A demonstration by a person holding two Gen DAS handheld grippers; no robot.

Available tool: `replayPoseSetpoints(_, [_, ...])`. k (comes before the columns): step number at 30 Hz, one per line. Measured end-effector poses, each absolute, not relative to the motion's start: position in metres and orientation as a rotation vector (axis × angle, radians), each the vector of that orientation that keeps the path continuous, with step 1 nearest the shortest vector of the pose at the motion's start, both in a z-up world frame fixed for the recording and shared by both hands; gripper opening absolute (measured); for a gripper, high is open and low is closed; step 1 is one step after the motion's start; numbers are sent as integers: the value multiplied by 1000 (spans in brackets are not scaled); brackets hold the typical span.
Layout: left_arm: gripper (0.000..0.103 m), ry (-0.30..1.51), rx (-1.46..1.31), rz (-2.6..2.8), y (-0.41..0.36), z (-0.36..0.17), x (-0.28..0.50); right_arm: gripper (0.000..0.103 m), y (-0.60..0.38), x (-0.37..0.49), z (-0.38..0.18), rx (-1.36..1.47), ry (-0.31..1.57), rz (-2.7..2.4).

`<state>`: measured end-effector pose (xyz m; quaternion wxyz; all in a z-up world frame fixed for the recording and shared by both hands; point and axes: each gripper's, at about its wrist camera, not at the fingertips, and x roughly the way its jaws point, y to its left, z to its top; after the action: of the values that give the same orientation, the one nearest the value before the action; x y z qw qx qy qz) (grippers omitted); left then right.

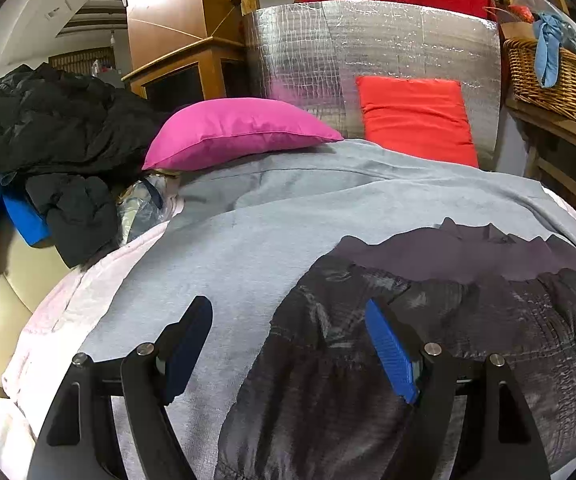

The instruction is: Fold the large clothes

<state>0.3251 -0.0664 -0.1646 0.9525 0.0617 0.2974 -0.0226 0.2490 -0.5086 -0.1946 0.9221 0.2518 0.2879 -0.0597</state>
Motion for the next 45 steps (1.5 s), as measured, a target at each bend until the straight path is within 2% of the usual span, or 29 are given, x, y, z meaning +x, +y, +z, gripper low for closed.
replayPoseSetpoints(5, [79, 608, 134, -43, -66, -166, 327, 81, -493, 257, -198, 483, 623, -103])
replayPoseSetpoints(12, [79, 658, 150, -41, -72, -177, 336, 81, -495, 290, -240, 488, 839, -167])
replayPoseSetpoints(45, [79, 689, 231, -88, -108, -191, 346, 82, -492, 303, -243, 446, 855, -161])
